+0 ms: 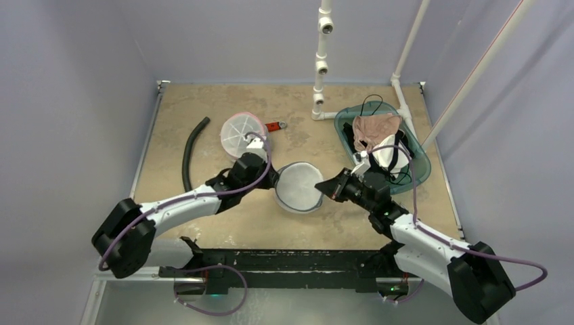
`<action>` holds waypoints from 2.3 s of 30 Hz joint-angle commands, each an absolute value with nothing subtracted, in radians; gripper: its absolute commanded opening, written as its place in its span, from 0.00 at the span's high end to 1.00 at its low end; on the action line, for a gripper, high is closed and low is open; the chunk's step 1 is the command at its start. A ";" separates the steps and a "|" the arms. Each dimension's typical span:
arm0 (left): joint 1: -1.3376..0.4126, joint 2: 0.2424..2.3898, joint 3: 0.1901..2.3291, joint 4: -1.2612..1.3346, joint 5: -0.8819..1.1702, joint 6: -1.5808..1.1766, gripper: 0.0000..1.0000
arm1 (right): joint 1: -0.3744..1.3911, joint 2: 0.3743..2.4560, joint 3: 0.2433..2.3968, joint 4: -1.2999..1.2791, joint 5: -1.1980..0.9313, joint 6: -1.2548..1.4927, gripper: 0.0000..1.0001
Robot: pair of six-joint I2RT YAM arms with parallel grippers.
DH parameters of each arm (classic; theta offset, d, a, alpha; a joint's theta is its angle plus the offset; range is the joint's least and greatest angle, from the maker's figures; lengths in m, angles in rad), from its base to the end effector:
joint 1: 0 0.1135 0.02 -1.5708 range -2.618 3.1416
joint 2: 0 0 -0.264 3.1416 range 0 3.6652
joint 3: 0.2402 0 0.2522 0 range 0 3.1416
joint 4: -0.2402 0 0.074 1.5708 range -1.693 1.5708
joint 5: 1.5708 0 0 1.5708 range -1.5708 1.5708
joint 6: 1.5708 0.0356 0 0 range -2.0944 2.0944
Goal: Unzip the laundry bag and remove the bra
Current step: Place the laundry bag at the center of the board.
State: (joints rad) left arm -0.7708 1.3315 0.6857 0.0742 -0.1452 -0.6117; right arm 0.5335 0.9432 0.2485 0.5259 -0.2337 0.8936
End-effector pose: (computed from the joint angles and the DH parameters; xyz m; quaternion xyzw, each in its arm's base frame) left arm 0.2052 -0.1921 0.2114 0.0349 0.8755 -0.2556 0.4087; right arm 0.1669 0.1081 0.1982 0.0619 0.7602 0.4866 0.4260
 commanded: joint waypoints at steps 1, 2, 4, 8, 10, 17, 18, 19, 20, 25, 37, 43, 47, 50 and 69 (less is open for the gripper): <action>-0.775 1.242 0.545 0.209 -0.042 -0.878 1.00 | 0.524 0.965 0.229 0.595 -0.312 0.949 1.00; -0.776 1.236 0.508 0.245 -0.034 -0.912 1.00 | 0.525 0.974 0.221 0.596 -0.313 0.949 1.00; -0.775 1.237 0.447 0.301 -0.028 -0.963 1.00 | 0.524 0.997 0.207 0.601 -0.310 0.944 1.00; -0.775 1.239 0.385 0.326 -0.049 -1.011 1.00 | 0.523 1.057 0.176 0.655 -0.296 0.946 1.00; -0.775 1.222 0.369 0.308 -0.074 -1.018 1.00 | 0.522 1.094 0.169 0.699 -0.288 0.952 1.00; -0.775 1.127 0.455 0.065 -0.168 -0.970 0.86 | 0.523 1.216 0.192 0.753 -0.280 0.930 1.00; -0.777 1.107 0.474 0.017 -0.180 -0.952 0.82 | 0.523 1.218 0.193 0.751 -0.276 0.920 1.00; -0.776 1.081 0.492 -0.043 -0.200 -0.937 0.77 | 0.523 1.217 0.197 0.743 -0.267 0.908 1.00; -0.778 1.048 0.506 -0.094 -0.222 -0.924 0.72 | 0.524 1.212 0.199 0.734 -0.259 0.893 1.00; -0.784 0.887 0.557 -0.262 -0.306 -0.878 0.52 | 0.523 1.180 0.218 0.647 -0.213 0.829 1.00; -1.023 1.180 0.639 0.099 -0.128 -0.894 0.63 | 0.525 1.191 0.244 0.529 -0.163 0.733 0.99; -1.025 1.320 0.606 0.126 -0.244 -0.927 0.67 | 0.525 1.161 0.242 0.503 -0.177 0.725 0.71; -1.025 1.326 0.562 0.127 -0.317 -0.964 0.67 | 0.524 1.072 0.259 0.417 -0.161 0.708 0.45; -1.023 1.320 0.546 0.110 -0.358 -0.976 0.67 | 0.525 1.003 0.270 0.356 -0.159 0.695 0.37; -1.024 1.404 0.462 0.086 -0.447 -1.009 0.70 | 0.568 1.252 0.305 0.582 -0.384 0.704 0.38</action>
